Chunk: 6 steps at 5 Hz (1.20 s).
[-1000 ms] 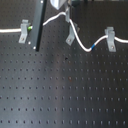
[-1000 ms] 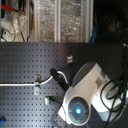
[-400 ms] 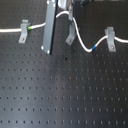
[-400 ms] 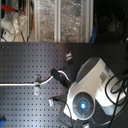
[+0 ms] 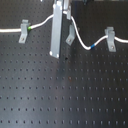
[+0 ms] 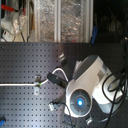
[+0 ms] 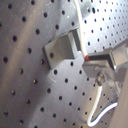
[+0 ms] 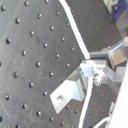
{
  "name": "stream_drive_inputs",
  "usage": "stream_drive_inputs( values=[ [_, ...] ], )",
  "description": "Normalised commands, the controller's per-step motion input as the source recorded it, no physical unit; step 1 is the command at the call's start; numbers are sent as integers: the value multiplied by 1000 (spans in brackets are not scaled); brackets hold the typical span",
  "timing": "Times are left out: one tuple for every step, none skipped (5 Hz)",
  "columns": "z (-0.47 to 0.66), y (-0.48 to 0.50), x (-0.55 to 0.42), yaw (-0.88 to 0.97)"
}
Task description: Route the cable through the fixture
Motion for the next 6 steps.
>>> stream_drive_inputs(
  values=[
    [84, 43, -173, -348],
    [216, 70, -161, -397],
    [51, 60, 4, 0],
    [459, 6, -40, -289],
    [477, 35, -104, -506],
    [230, -12, -123, -406]
  ],
)
